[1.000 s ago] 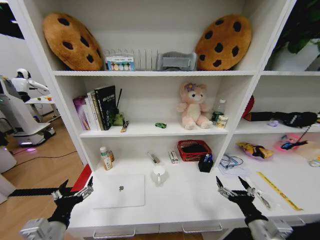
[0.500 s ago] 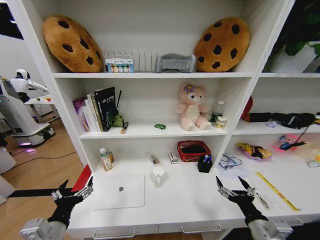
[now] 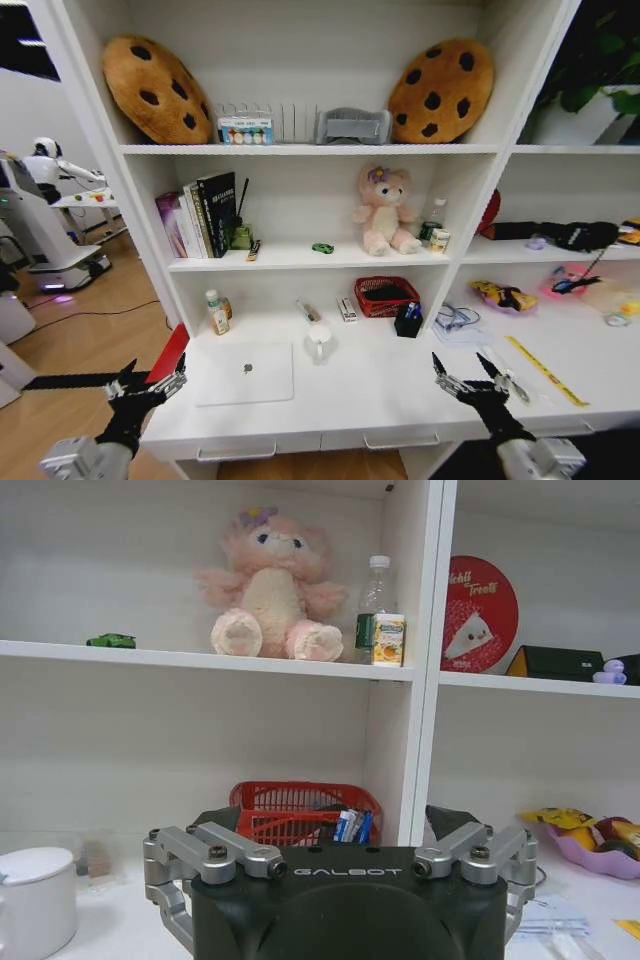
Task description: Organize the objects on the table.
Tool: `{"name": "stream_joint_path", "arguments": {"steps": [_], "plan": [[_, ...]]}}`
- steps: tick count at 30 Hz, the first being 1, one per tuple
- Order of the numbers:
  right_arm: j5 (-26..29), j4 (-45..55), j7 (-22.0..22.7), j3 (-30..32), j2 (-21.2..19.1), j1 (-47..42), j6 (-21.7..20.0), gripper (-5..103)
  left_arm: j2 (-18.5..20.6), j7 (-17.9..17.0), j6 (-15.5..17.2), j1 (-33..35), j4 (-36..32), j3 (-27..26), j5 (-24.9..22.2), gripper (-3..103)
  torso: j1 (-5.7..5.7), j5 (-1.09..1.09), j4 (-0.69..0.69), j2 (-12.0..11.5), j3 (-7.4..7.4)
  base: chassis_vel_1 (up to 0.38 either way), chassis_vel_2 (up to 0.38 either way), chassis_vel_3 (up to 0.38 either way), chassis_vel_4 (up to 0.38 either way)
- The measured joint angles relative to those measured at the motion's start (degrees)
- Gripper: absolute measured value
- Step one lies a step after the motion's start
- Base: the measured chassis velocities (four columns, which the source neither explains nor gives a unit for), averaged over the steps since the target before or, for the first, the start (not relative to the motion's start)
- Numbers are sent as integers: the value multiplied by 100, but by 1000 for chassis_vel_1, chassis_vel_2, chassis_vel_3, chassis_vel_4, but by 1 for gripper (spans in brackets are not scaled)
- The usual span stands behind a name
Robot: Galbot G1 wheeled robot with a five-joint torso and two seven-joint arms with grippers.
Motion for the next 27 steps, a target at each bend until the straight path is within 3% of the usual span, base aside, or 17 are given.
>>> {"name": "stream_joint_path", "arguments": {"steps": [27], "plan": [[0, 0, 0, 0, 0, -1, 0, 100, 0, -1, 0, 0, 0, -1, 0, 100, -8, -1, 2, -5, -5, 345, -289, -345, 299]]}}
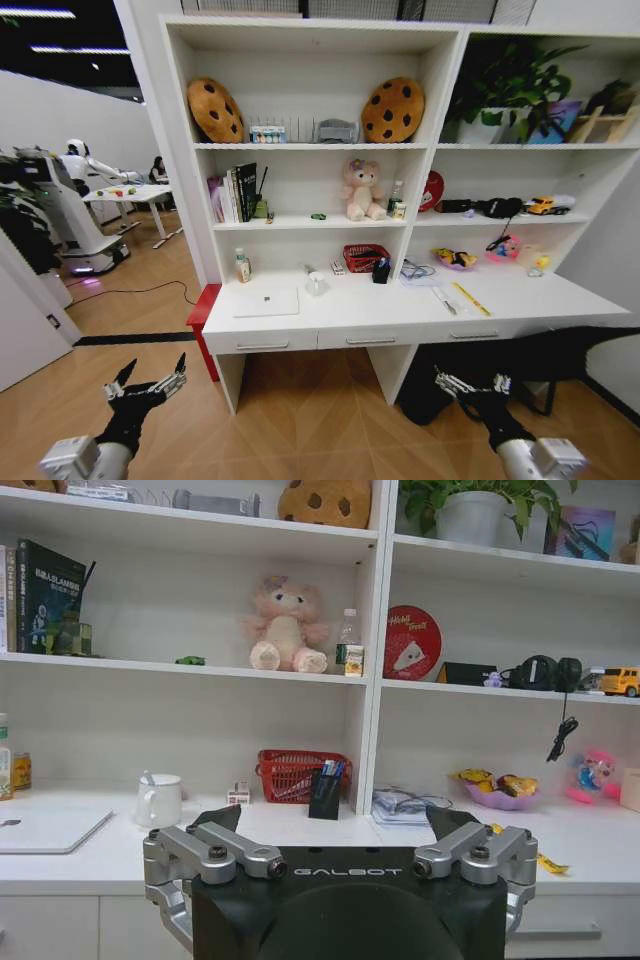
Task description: Organize the objects on the table.
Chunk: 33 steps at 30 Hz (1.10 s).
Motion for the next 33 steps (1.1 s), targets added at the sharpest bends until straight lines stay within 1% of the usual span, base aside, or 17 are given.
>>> {"name": "stream_joint_path", "arguments": {"steps": [1, 2, 3, 4, 5, 6, 7, 8, 9, 11, 13, 16, 19, 33], "plan": [[0, 0, 0, 0, 0, -1, 0, 100, 0, 0, 0, 1, 0, 0, 0, 100, -1, 2, 0, 0, 0, 224, -228, -310, 215], [0, 0, 0, 0, 0, -1, 0, 100, 0, 1, 0, 1, 0, 0, 0, 100, -2, 0, -1, 2, -2, 224, -145, -205, 215], [0, 0, -1, -1, 0, 1, 0, 100, 0, -1, 0, 2, 0, -1, 0, 100, -2, -2, 5, 2, -2, 105, -145, -205, 171], [0, 0, 0, 0, 0, -2, 0, 100, 0, -1, 0, 1, 0, 0, 0, 100, -2, -8, 0, 1, -1, 21, 0, -132, 171], [0, 0, 0, 0, 0, -2, 0, 100, 0, -1, 0, 1, 0, 0, 0, 100, -2, -8, 0, 1, -1, 21, 0, -132, 171], [0, 0, 0, 0, 0, -2, 0, 100, 0, 0, 0, 0, 0, 1, 0, 100, -1, 0, -4, 0, -1, 21, 2, -99, 69], [0, 0, 0, 0, 0, -2, 0, 100, 0, 0, 0, 0, 0, 1, 0, 100, -1, 0, -4, 0, -1, 21, 2, -99, 69], [0, -1, 1, 0, 0, -2, 0, 100, 0, 3, 0, 0, 0, 2, 0, 100, 1, 4, -4, -2, 1, -51, -44, 5, 6], [0, -1, 1, 0, 0, 1, 0, 100, 0, 2, 0, -1, 0, 2, 0, 100, 4, 0, -2, -4, 1, -105, -44, 89, -20], [0, -1, 0, 0, 0, 2, 0, 100, 0, 3, 0, -1, 0, 2, 0, 100, 8, -2, 0, -6, 3, -96, -9, 89, -20], [0, -1, 0, 0, 0, 4, 0, 100, 0, 2, 0, -1, 0, 2, 0, 100, 10, 2, 2, -8, 3, -68, 46, 97, -39], [0, -1, 0, 0, 0, 4, 0, 100, 0, 2, 0, -1, 0, 2, 0, 100, 10, -3, 1, -8, 3, -46, 67, 56, -52], [0, -1, 0, 0, 0, 3, 0, 100, 0, 3, 0, 0, 0, 1, 0, 100, 7, -2, -1, -6, 2, 0, 0, 0, 0], [0, -1, 0, 0, 0, 1, 0, 100, 0, 2, 0, 0, 0, 1, 0, 100, 3, -1, 0, -4, 0, 0, 0, 0, 0]]}}
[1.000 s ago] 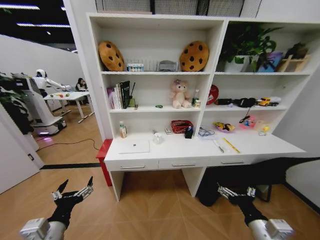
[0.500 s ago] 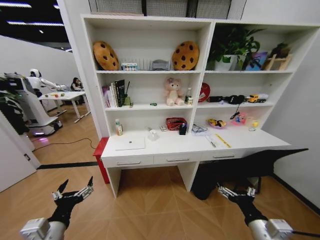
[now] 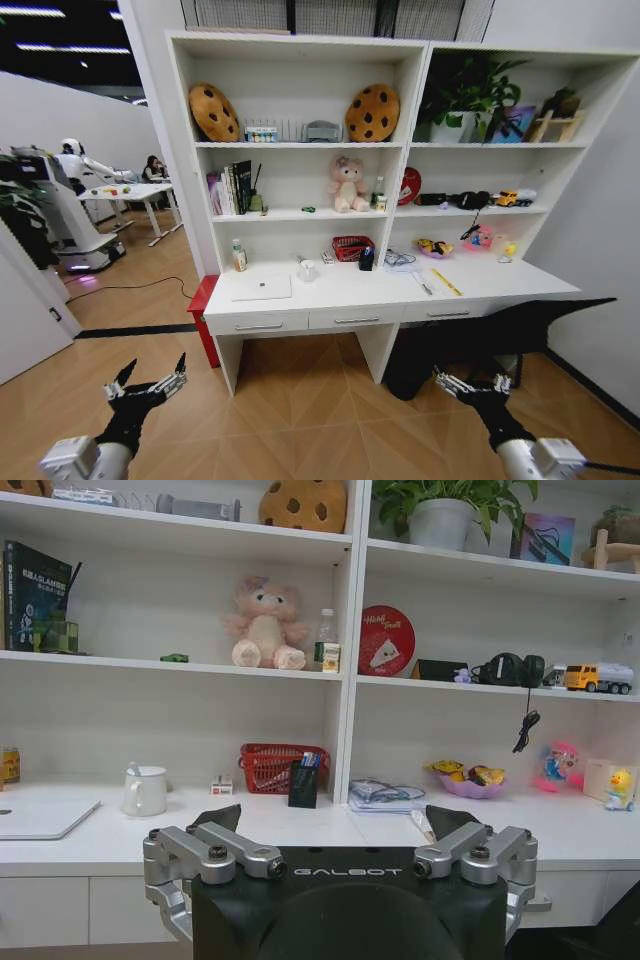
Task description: Organize the objects on the table.
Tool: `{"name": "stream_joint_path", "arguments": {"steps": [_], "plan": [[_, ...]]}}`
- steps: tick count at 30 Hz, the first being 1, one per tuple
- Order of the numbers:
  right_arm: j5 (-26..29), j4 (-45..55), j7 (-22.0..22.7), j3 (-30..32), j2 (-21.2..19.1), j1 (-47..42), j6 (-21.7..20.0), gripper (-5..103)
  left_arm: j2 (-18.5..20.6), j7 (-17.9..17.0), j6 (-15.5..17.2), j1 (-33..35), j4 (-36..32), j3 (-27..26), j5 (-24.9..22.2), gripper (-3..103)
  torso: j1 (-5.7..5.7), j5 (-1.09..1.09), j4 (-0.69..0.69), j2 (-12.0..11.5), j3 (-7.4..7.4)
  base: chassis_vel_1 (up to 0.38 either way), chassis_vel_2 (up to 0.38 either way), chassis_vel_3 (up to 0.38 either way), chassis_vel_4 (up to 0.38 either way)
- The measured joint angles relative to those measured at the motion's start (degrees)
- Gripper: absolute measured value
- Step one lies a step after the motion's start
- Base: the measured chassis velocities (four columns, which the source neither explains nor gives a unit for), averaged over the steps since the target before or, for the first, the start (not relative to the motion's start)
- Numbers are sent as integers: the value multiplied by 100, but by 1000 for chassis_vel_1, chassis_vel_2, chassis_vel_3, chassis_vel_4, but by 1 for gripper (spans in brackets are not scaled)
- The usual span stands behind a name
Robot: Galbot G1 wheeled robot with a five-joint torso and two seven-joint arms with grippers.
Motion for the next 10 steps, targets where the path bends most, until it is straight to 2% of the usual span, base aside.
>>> {"name": "stream_joint_path", "arguments": {"steps": [10], "plan": [[0, 0, 0, 0, 0, 0, 0, 100, 0, 0, 0, 0, 0, 0, 0, 100, 0, 0, 0, 0, 0, 0, 0, 0, 0]]}}
